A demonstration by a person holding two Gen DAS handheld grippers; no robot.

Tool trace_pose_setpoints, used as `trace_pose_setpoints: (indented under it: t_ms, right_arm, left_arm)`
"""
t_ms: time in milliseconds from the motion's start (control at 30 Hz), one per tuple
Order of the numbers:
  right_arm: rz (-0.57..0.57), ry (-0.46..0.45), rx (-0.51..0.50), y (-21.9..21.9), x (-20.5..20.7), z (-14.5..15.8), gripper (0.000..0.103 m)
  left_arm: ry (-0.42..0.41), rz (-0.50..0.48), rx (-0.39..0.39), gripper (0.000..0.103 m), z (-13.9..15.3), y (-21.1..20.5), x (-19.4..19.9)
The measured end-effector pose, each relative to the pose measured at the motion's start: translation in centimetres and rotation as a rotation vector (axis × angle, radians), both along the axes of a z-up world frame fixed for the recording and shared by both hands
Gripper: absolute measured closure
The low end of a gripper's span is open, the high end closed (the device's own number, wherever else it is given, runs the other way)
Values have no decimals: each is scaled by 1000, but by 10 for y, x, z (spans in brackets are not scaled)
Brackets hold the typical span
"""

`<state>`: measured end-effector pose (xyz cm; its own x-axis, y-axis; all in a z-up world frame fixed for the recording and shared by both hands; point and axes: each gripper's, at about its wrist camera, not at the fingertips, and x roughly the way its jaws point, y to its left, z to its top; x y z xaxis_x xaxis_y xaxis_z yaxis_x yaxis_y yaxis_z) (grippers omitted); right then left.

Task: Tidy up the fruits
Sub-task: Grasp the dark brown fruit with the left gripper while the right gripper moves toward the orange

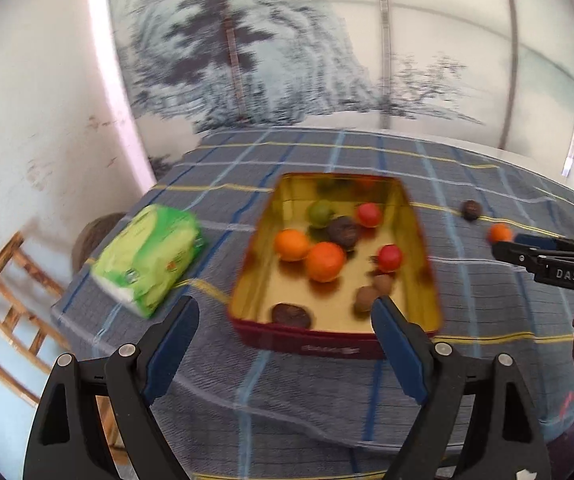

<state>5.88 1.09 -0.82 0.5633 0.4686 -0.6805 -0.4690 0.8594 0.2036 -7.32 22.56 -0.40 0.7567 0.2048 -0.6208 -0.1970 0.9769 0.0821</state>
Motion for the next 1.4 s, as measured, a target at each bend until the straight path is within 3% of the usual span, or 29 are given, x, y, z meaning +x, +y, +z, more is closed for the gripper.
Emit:
trace_pose_setpoints:
  t_ms: [167, 267, 400, 533, 767, 833, 900, 1000, 1133, 1200, 1400]
  right_arm:
    - [-232, 24, -93, -95, 12, -26, 35]
    - [-325, 19, -130, -142, 15, -34, 35]
    - [-386, 3, -189, -178, 20, -42, 35]
    - [-400, 35, -116, -202, 24, -48, 35]
    - [-345, -8, -100, -195, 18, -49, 35]
    - [-321, -18, -101, -192, 16, -49, 35]
    - [-310, -20, -87, -192, 15, -49, 34]
    - [-300, -20, -59, -195, 13, -49, 34]
    - [-283, -30, -50, -194, 13, -47, 34]
    - [-273, -30, -48, -193, 13, -47, 34]
    - [-271, -22, -43, -194, 15, -48, 34]
  left_arm:
    - [-7, -117, -5, 18, 11, -35, 14]
    - [-8, -181, -50, 18, 21, -55, 31]
    - [11, -226, -149, 18, 29, -77, 71]
    - [50, -262, -184, 22, 24, -103, 118]
    - [127, -306, -124, 41, -6, -157, 206]
    - [153, -311, -145, 48, -15, -165, 226]
    - [167, -321, -167, 50, -23, -171, 242]
    - [200, -312, -136, 50, -39, -181, 265]
    - [236, -341, -100, 50, -59, -195, 281]
    - [260, -359, -98, 68, -68, -199, 286]
    - [268, -328, -89, 70, -71, -202, 279]
